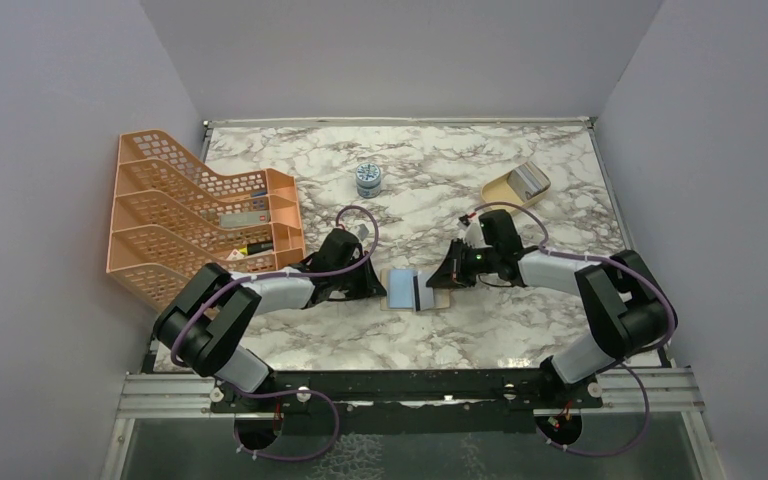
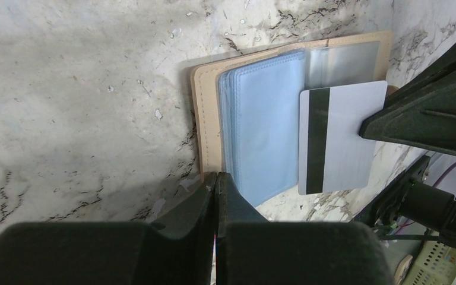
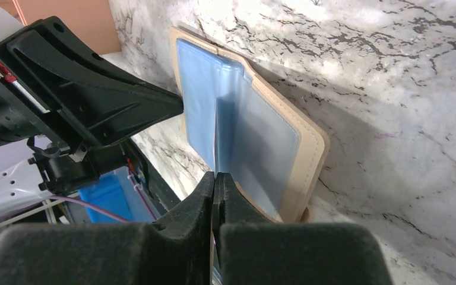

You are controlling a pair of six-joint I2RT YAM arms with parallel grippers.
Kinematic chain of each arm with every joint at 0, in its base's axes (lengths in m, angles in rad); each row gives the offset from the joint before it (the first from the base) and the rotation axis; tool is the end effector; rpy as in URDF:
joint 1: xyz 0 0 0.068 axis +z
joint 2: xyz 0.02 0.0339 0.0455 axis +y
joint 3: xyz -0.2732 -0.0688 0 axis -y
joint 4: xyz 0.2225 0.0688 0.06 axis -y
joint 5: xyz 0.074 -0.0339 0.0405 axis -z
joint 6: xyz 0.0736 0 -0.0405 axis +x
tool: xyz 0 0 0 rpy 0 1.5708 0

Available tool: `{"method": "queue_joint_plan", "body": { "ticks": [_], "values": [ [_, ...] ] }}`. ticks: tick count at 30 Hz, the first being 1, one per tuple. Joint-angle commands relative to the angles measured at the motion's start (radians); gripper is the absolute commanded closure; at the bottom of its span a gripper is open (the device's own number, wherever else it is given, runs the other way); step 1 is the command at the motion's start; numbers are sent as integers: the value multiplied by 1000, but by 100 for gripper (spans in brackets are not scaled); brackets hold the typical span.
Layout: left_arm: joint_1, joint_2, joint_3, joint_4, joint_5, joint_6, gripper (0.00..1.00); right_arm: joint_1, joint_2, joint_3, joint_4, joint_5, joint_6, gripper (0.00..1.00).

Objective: Put the credit cards into the card holder
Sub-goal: Insert the credit card into the card holder.

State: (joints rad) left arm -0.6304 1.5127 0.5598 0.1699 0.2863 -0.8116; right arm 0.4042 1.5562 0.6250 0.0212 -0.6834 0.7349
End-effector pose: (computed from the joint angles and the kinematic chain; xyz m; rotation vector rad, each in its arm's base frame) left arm 0.2175 -0.1845 0.1376 -0.0788 2.5605 -0.9784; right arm 0.2368 0.1518 0.1405 0.1176 2.6726 1.2865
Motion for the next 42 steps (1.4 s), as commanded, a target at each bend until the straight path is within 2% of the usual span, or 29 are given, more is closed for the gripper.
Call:
{"method": "queue_joint_plan", "body": {
  "ticks": [1,14,25,42],
  "values": [
    [-2,-15,-7,-48,-36,25,95,-4,30,-9,71,-43,22,99],
    [-2,-19,-6,-77,-55,30,95,-56,10,-15,46,-40,-15,99],
    [-2,-14,-12,-64,-44,24,95,-56,75,-29,151,-166,-3,99],
    [-3,4,-4,-57,-38,25,95,-57,154,7,164,-140,-33,99]
  ]
}}
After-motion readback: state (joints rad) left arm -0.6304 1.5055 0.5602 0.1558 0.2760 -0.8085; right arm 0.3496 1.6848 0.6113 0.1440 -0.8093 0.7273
